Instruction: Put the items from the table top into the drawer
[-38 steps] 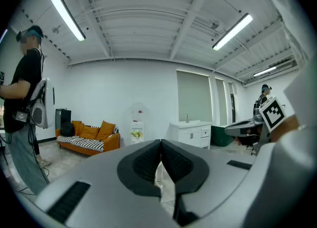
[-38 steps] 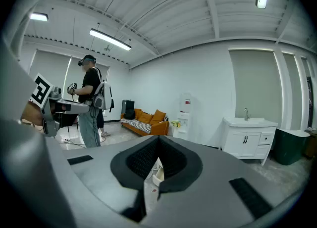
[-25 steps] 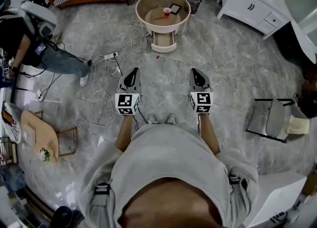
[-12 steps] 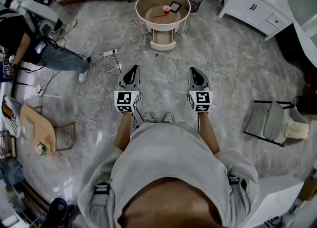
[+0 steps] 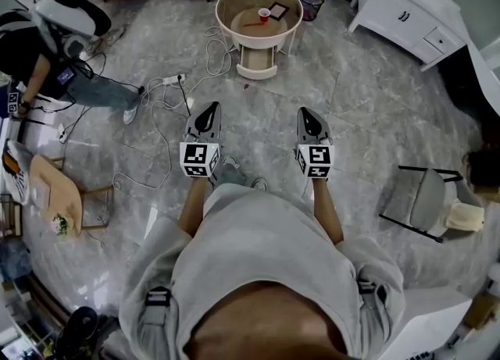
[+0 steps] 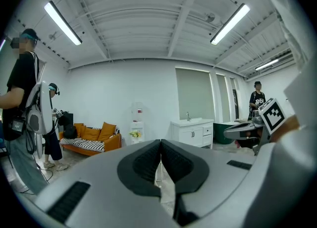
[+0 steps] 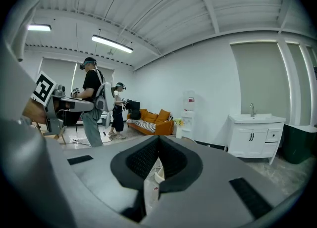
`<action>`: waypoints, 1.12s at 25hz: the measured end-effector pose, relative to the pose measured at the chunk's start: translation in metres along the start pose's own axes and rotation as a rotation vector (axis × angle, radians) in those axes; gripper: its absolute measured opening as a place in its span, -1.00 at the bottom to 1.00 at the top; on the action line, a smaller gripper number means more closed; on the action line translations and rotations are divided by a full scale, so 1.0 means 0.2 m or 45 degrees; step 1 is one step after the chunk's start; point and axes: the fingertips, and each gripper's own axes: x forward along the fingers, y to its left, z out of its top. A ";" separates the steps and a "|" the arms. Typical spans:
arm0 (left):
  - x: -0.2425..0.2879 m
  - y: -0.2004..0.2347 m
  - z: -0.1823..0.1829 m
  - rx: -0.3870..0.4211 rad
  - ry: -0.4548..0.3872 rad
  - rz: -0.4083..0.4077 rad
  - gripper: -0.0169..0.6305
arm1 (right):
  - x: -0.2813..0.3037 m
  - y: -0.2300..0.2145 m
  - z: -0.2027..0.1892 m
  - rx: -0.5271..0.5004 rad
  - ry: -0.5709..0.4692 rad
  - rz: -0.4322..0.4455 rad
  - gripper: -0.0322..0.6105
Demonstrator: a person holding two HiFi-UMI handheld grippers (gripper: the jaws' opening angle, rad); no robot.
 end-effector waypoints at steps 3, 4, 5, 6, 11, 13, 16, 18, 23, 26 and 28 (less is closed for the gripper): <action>0.02 0.01 0.01 0.005 0.002 -0.004 -0.90 | 0.01 -0.01 0.01 0.008 -0.008 -0.004 -0.82; 0.02 0.01 0.01 0.007 0.004 -0.008 -0.90 | 0.01 -0.01 0.01 0.011 -0.009 -0.006 -0.82; 0.03 0.01 0.00 0.010 0.005 -0.012 -0.90 | 0.02 -0.01 0.01 0.013 -0.009 -0.008 -0.82; 0.04 0.01 0.00 0.011 0.004 -0.015 -0.90 | 0.02 -0.01 0.00 0.014 -0.007 -0.010 -0.82; 0.13 0.05 -0.04 -0.001 0.002 -0.027 -0.90 | 0.11 -0.04 -0.05 0.035 0.021 -0.019 -0.82; 0.21 0.09 -0.06 -0.015 0.004 -0.033 -0.90 | 0.18 -0.06 -0.05 0.033 0.032 -0.025 -0.82; 0.33 0.16 -0.08 -0.037 0.008 -0.044 -0.90 | 0.30 -0.08 -0.05 0.025 0.046 -0.035 -0.82; 0.43 0.22 -0.09 -0.050 0.005 -0.054 -0.90 | 0.40 -0.10 -0.04 0.019 0.058 -0.044 -0.82; 0.67 0.41 -0.07 -0.052 -0.007 -0.096 -0.90 | 0.71 -0.12 0.04 -0.009 0.082 -0.064 -0.82; 0.83 0.53 -0.02 -0.036 -0.010 -0.137 -0.90 | 0.90 -0.12 0.14 -0.018 0.082 -0.072 -0.82; 0.92 0.61 0.02 -0.041 -0.021 -0.155 -0.90 | 1.01 -0.12 0.20 -0.029 0.079 -0.080 -0.82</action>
